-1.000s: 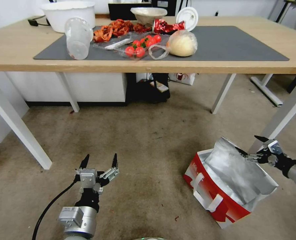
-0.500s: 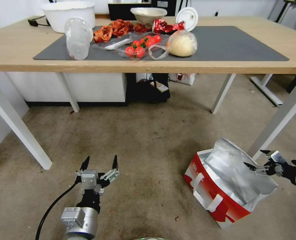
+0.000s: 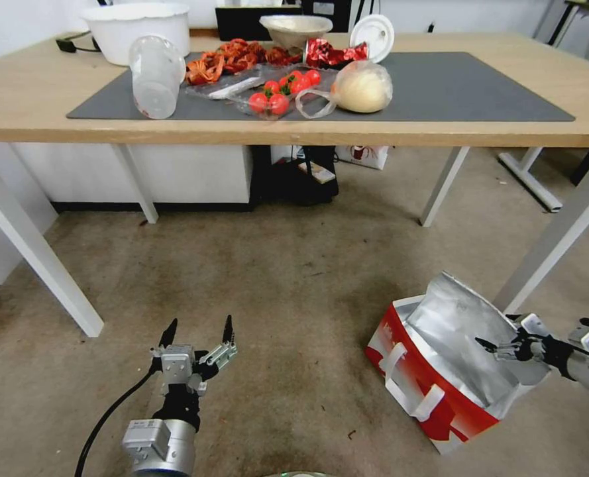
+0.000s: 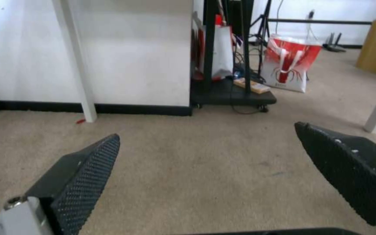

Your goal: Pick up the food delivery bag from the floor and place it on the table.

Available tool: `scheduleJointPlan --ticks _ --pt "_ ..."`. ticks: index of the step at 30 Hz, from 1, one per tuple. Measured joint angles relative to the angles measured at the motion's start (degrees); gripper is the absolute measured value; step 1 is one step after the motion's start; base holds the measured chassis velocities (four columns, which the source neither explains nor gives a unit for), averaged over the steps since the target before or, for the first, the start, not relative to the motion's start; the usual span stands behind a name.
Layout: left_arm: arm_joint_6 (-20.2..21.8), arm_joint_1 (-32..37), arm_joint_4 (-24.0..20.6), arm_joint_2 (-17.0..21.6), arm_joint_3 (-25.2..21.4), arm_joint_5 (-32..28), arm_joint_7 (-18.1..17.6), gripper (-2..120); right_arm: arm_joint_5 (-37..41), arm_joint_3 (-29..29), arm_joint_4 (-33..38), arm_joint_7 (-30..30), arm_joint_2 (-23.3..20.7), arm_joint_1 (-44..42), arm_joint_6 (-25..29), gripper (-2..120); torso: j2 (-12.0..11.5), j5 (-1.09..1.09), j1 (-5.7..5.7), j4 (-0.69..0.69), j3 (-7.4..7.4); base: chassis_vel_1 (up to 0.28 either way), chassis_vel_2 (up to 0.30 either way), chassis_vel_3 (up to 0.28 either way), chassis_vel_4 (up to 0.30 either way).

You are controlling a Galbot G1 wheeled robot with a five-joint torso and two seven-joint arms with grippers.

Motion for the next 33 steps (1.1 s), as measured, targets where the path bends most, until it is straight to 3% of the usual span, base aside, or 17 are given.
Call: scheduleJointPlan --ticks 6,14,20,22,25,30,33 --pt "-0.45 0.34 0.05 0.77 0.23 -0.09 -0.47 100 -0.9 -2.39 0.59 0.24 2.27 -0.26 -1.41 92 0.0 0.04 0.0 0.0 0.0 0.0 0.0 0.0 0.0" --pt "0.0 0.6 -1.45 1.38 -0.92 -0.88 -0.78 100 0.18 -2.74 1.37 2.1 -0.65 0.09 -2.63 70 0.01 0.01 0.0 0.01 0.0 0.0 0.0 0.0 0.0" --pt "0.26 0.87 -1.92 0.96 -0.73 -1.18 -0.94 100 0.52 -2.31 0.49 0.57 -1.82 0.21 -2.27 45 0.01 0.01 0.0 0.0 0.0 0.0 0.0 0.0 0.0" --pt "0.45 0.8 -1.93 0.97 -0.62 -1.31 -1.02 100 0.58 -2.28 0.28 0.27 -1.69 0.25 -2.24 42 0.01 0.01 0.0 0.0 0.0 0.0 0.0 0.0 0.0" --pt "0.99 1.22 -2.69 0.78 -0.24 -1.26 -1.2 100 0.59 -2.53 0.8 -0.24 -1.6 0.07 -2.29 25 0.01 0.01 0.0 -0.02 0.0 0.0 0.0 0.0 0.0" --pt "1.32 1.3 -3.18 1.62 -1.05 -1.81 -1.2 100 0.72 -2.51 1.43 -0.45 -1.81 -0.08 -2.32 14 0.01 0.01 0.0 0.01 0.0 0.0 0.0 0.0 0.0" --pt "1.35 1.33 -3.38 2.34 -2.09 -2.79 -1.19 100 0.78 -2.22 1.59 -0.76 -2.11 -0.35 -2.31 0 0.01 0.02 0.0 -0.01 0.0 0.0 0.0 0.0 0.0"
